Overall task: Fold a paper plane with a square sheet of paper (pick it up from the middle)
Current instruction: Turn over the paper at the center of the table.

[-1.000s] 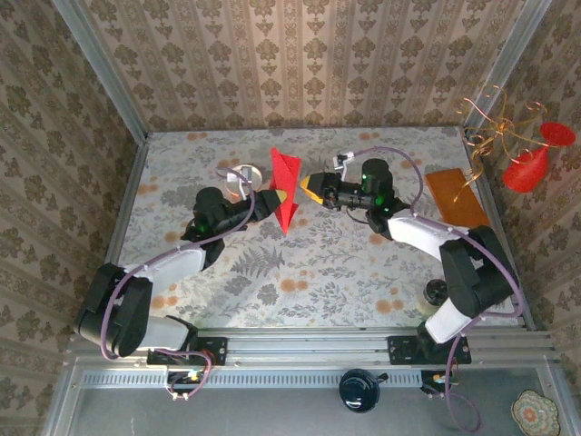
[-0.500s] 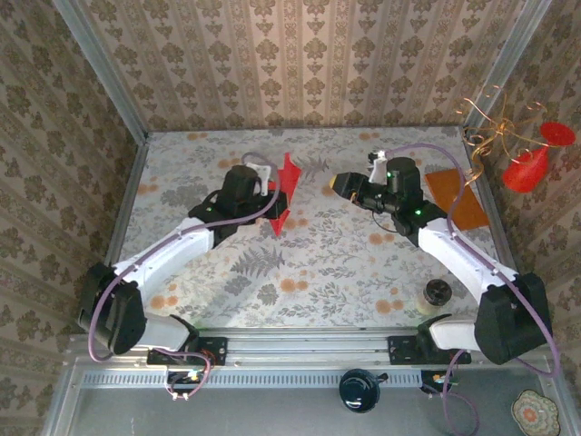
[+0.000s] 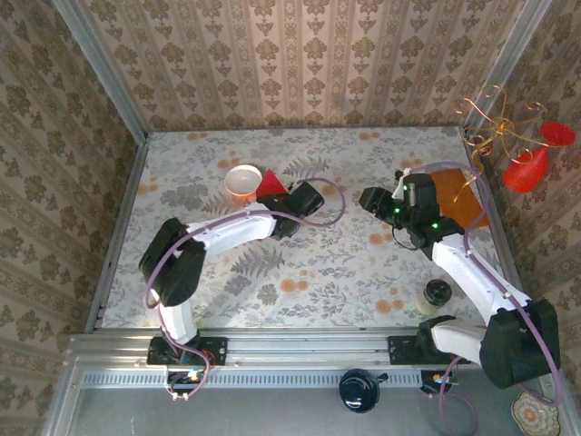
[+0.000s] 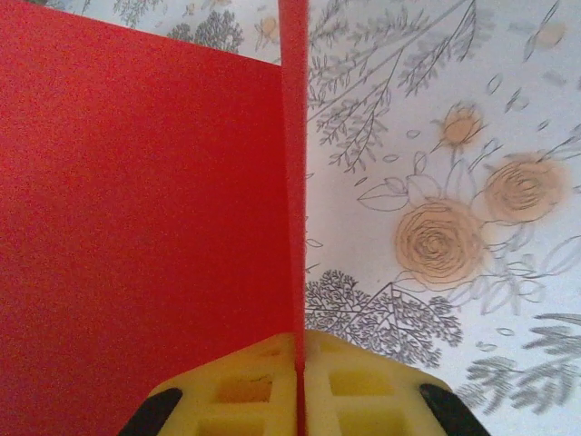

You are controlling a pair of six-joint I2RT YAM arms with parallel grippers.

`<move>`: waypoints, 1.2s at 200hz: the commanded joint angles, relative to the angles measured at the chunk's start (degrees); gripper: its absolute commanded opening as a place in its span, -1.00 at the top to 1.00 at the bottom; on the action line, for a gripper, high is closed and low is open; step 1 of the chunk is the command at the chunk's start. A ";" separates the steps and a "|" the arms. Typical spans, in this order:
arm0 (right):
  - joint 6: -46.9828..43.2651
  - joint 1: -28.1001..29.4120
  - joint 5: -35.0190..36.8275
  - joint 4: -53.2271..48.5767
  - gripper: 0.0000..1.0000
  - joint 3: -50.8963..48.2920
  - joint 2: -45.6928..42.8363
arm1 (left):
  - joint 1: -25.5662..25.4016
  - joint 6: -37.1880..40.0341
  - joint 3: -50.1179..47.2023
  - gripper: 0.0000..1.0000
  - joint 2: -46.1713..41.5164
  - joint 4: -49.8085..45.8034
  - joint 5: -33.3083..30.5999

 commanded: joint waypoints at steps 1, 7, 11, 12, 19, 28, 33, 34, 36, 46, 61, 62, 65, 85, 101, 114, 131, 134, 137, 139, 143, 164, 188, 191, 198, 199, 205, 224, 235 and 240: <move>-0.24 -1.58 3.08 -2.53 -0.09 -1.21 -2.02 | -0.34 2.08 2.52 0.78 4.03 -3.22 -7.82; -0.08 -1.98 3.00 -2.59 -0.09 -1.50 -2.28 | -0.35 1.84 2.94 0.78 5.31 -3.20 -8.25; -0.04 -2.20 2.92 -2.63 -0.09 -1.66 -2.45 | -0.41 1.62 3.34 0.78 6.21 -3.35 -8.58; -0.04 -2.22 2.91 -2.61 -0.09 -1.68 -2.48 | -0.37 1.55 3.40 0.78 6.43 -3.37 -8.71; -0.05 -2.49 2.90 -2.78 -0.09 -1.92 -2.72 | -0.45 1.29 4.16 0.78 8.00 -3.63 -9.59; 0.05 -2.74 2.90 -2.92 -0.09 -2.10 -2.95 | -0.42 0.92 5.12 0.78 9.85 -3.81 -10.35; 0.05 -2.83 2.85 -3.09 -0.09 -2.15 -3.07 | -0.50 0.66 5.58 0.77 10.83 -3.90 -10.64; 0.09 -2.84 2.84 -3.06 -0.09 -2.15 -3.10 | -0.46 0.63 5.67 0.77 11.03 -3.91 -10.75; 0.15 -2.92 2.82 -3.11 -0.09 -2.17 -3.12 | -0.42 0.55 5.84 0.77 11.39 -3.86 -10.94; 0.20 -3.03 2.65 -3.23 -0.09 -2.15 -3.13 | -0.40 0.16 6.67 0.76 13.29 -3.73 -11.23; 0.30 -3.12 2.50 -3.45 -0.09 -2.24 -3.13 | -0.50 -0.11 7.95 0.75 15.99 -3.77 -10.77; 0.31 -3.16 2.48 -3.46 -0.09 -2.24 -3.13 | -0.46 -0.06 8.09 0.75 16.24 -3.80 -10.68; 0.36 -3.20 2.47 -3.49 -0.09 -2.24 -3.20 | -0.46 -0.04 8.42 0.75 16.88 -3.89 -10.53; 0.79 -3.22 2.36 -3.28 -0.09 -2.53 -3.22 | -0.49 -1.97 12.32 0.75 21.18 -7.85 -10.50; 1.10 -3.29 2.20 -3.04 -0.10 -2.59 -3.22 | -0.57 -4.13 14.58 0.70 23.20 -10.19 -9.42; 1.24 -3.29 2.03 -2.98 -0.10 -2.59 -3.13 | -0.52 -5.24 14.75 0.63 23.07 -10.24 -7.00; 1.28 -3.29 1.94 -3.00 -0.10 -2.50 -2.98 | -0.67 -6.82 14.24 0.54 21.74 -9.72 -2.77; 1.28 -3.29 1.94 -2.97 -0.10 -2.50 -2.96 | -0.68 -7.05 14.14 0.52 21.39 -9.63 -1.84; 1.32 -3.29 1.94 -3.02 -0.10 -2.49 -2.91 | -0.67 -7.36 14.02 0.50 21.15 -9.54 -0.88; 1.36 -3.29 1.94 -2.99 -0.10 -2.43 -2.88 | -0.67 -7.56 13.97 0.48 20.98 -9.53 -0.39; 1.37 -3.29 1.94 -2.89 -0.10 -2.41 -2.80 | -0.63 -8.04 13.94 0.46 20.53 -9.47 0.74; 1.63 -3.29 1.89 -2.59 -0.10 -2.41 -2.52 | -0.85 -10.49 13.33 0.38 18.19 -9.01 6.36; 1.81 -3.29 2.00 -2.39 -0.11 -2.16 -1.84 | -1.44 -13.30 12.46 0.32 15.45 -8.32 11.55; 1.81 -3.29 2.02 -2.48 -0.11 -2.11 -1.75 | -1.53 -13.70 12.32 0.32 15.11 -8.24 12.18; 1.80 -3.29 2.10 -2.49 -0.11 -1.98 -1.43 | -1.65 -14.47 11.99 0.31 14.24 -8.06 13.99; 1.81 -3.29 2.11 -2.50 -0.11 -1.98 -1.40 | -1.69 -14.62 11.95 0.31 14.14 -7.96 14.31; 1.80 -3.29 2.20 -2.65 -0.11 -1.82 -1.08 | -1.88 -15.33 11.41 0.30 13.26 -7.46 15.98; 1.88 -3.34 1.99 -2.76 -0.11 -1.40 0.06 | -1.98 -17.94 8.87 0.27 9.64 -4.88 22.86; 1.90 -3.21 1.57 -2.41 -0.11 -1.20 0.80 | -2.00 -19.17 6.58 0.24 7.05 -2.29 27.25; 1.81 -3.20 1.25 -2.13 -0.11 -1.18 1.10 | -1.91 -19.85 5.47 0.22 5.75 -1.27 29.11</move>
